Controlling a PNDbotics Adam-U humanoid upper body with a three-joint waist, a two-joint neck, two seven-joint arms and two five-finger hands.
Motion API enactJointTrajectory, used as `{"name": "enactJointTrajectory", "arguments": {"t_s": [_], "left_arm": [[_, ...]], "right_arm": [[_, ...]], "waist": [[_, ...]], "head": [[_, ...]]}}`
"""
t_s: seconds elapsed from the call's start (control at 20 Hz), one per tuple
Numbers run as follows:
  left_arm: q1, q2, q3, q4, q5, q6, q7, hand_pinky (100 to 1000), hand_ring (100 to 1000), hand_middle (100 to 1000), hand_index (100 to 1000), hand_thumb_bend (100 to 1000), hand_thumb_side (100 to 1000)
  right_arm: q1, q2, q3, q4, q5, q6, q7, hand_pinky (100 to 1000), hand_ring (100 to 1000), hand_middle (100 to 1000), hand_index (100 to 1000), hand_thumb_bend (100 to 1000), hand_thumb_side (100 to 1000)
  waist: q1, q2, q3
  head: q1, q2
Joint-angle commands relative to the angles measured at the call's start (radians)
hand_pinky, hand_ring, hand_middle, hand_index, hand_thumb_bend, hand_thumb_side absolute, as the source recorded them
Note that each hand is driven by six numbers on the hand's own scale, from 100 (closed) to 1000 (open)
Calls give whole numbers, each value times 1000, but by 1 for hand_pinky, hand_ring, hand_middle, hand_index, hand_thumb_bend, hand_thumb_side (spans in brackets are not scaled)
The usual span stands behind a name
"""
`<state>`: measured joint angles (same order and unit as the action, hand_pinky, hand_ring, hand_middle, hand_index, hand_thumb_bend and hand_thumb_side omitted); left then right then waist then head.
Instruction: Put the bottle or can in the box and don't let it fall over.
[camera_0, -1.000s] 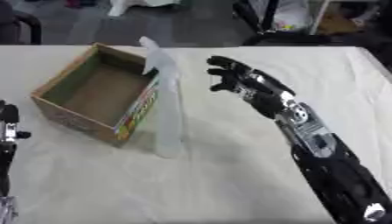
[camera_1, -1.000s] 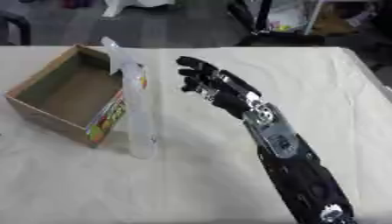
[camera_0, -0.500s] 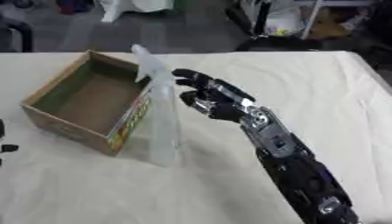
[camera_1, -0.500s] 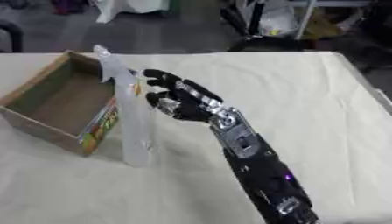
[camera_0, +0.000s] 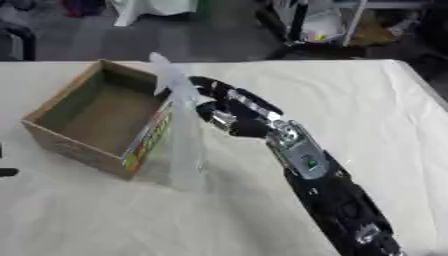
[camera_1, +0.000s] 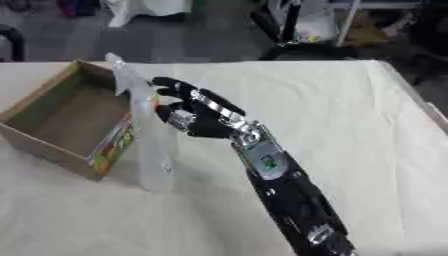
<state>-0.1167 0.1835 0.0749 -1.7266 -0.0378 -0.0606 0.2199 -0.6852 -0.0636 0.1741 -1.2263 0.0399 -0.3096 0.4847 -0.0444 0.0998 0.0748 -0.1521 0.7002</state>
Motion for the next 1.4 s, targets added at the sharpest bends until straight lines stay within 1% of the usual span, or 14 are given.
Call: {"name": "enactJointTrajectory", "arguments": {"t_s": [0.05,0.45,0.75,1.1,1.4], "left_arm": [[-13,7,-3,-15,3,0,-4,543,1000,927,830,449,659],[-13,6,-5,-13,2,0,-7,544,1000,927,830,449,659],[-15,6,-7,-12,2,0,-9,544,1000,927,830,450,659],[-14,5,-3,-11,1,0,-4,544,1000,927,830,451,658],[-12,5,0,-9,-1,0,-2,544,1000,927,830,451,659]], "right_arm": [[-26,2,3,-41,-7,-2,4,859,1000,1000,1000,183,592],[-47,12,7,-51,-8,2,6,858,1000,1000,1000,176,593],[-63,17,13,-40,6,-9,15,859,1000,1000,1000,173,595],[-44,9,-2,-18,21,-16,6,854,1000,1000,1000,161,586],[-22,4,2,-40,3,-20,16,858,1000,1000,1000,166,590]], "waist": [[5,-10,2],[2,-12,7],[0,-12,20],[-4,-12,18],[-4,-12,8]], "head": [[-5,-15],[-14,-18],[-26,-23],[-28,-32],[-26,-33]]}}
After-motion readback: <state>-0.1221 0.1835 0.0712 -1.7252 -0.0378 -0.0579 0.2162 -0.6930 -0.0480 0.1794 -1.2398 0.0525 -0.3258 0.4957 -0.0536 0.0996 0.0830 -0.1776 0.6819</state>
